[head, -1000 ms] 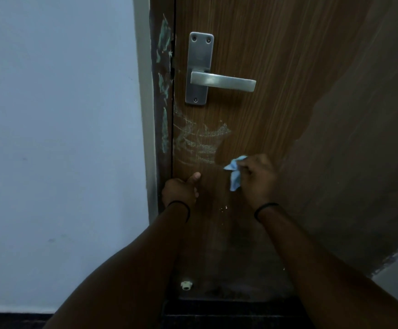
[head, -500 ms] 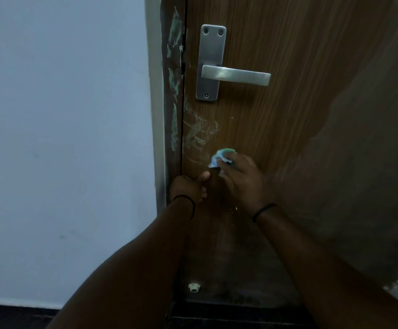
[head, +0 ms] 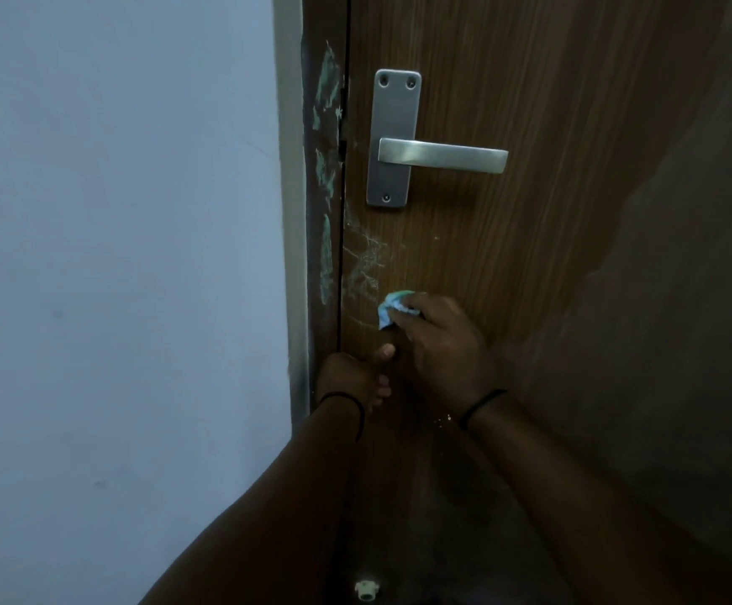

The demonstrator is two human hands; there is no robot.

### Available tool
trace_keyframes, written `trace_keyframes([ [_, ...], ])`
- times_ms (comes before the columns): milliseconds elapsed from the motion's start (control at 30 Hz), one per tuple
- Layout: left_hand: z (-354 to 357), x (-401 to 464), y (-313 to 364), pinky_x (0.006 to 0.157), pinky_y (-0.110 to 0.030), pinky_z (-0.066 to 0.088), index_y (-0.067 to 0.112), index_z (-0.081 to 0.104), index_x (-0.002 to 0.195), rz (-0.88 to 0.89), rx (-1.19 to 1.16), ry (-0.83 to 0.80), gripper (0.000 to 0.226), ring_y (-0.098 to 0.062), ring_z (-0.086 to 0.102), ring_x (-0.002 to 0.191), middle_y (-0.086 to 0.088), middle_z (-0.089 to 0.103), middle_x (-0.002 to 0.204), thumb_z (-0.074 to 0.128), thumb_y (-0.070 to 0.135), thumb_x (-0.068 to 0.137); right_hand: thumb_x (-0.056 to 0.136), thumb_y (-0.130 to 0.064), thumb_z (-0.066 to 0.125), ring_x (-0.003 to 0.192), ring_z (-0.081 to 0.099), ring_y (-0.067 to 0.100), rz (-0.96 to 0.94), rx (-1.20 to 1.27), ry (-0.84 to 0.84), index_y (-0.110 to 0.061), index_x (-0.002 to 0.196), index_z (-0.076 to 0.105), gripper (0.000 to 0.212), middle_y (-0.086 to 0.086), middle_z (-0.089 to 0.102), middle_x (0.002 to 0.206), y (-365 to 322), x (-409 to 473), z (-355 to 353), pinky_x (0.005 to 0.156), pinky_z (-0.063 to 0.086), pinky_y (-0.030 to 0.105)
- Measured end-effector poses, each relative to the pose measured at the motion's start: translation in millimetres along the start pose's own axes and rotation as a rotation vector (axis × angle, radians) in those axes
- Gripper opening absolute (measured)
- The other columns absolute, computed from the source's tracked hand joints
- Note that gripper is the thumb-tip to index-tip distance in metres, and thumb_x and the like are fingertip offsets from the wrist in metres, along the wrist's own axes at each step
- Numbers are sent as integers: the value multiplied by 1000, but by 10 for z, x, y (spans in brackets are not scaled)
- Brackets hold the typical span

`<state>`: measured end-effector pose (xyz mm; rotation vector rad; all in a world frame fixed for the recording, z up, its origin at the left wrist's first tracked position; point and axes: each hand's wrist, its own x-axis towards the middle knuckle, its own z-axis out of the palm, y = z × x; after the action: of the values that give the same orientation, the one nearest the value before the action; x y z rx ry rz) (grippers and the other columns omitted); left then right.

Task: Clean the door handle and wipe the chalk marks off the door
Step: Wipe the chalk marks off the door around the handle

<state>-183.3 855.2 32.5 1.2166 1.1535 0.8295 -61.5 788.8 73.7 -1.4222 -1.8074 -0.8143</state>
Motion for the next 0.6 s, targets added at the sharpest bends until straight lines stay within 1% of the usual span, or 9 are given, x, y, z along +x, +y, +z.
trace_keyframes([
  [67,-12,-8,24,58,-29,48,2,64,75,-28,4,-42,53,-22,63,63,-11,69,72,66,55,82,90,-16,55,104,57,23,42,34,21,-11,111,68,25,8,63,115,5,24,-71,84,52,36],
  [133,-21,-17,26,61,-30,48,3,64,74,-30,18,-58,53,-23,63,65,-11,70,73,65,56,83,91,-16,48,97,60,28,72,112,131,-7,107,69,27,13,65,108,5,196,-179,85,50,37],
  [200,-21,-16,16,60,-30,48,2,65,76,-13,14,-47,54,-22,62,63,-11,69,73,66,56,82,92,-15,50,94,61,28,97,147,258,-6,102,69,23,14,65,103,3,421,-239,84,48,31],
  [233,-23,-15,18,60,-29,48,2,65,77,-3,7,-41,54,-22,62,62,-12,69,73,66,55,82,89,-10,54,94,60,27,115,136,264,-7,101,69,20,13,65,103,-30,498,-233,83,47,30],
  [333,-26,-46,25,57,-28,44,1,64,75,-4,-7,-66,53,-23,58,58,-13,66,71,64,54,84,80,0,61,100,55,23,50,34,30,-12,105,70,29,9,63,108,-176,355,-81,82,49,31],
  [400,-25,-42,30,55,-27,40,3,61,70,-25,2,-92,52,-22,53,54,-12,63,68,63,52,86,86,-12,61,100,49,11,-29,34,-54,-13,104,70,20,4,63,108,-172,84,1,83,44,17],
  [433,-28,-28,35,53,-26,38,3,60,68,-31,9,-101,52,-20,51,52,-12,62,66,62,52,87,88,-14,60,98,48,9,-31,61,-70,-12,101,70,16,4,64,106,-161,-10,8,82,44,15],
  [533,-23,-19,37,50,-24,38,5,59,66,-24,7,-106,53,-18,50,49,-10,62,64,62,54,86,83,-3,61,92,57,23,40,12,-32,-11,95,71,18,8,64,98,-126,160,-26,75,53,39],
  [600,-16,-27,18,52,-26,43,4,62,69,4,11,-59,54,-19,56,52,-11,67,66,65,57,82,84,-5,59,88,59,24,127,131,161,-15,93,68,16,8,64,94,-182,478,-94,73,52,36],
])
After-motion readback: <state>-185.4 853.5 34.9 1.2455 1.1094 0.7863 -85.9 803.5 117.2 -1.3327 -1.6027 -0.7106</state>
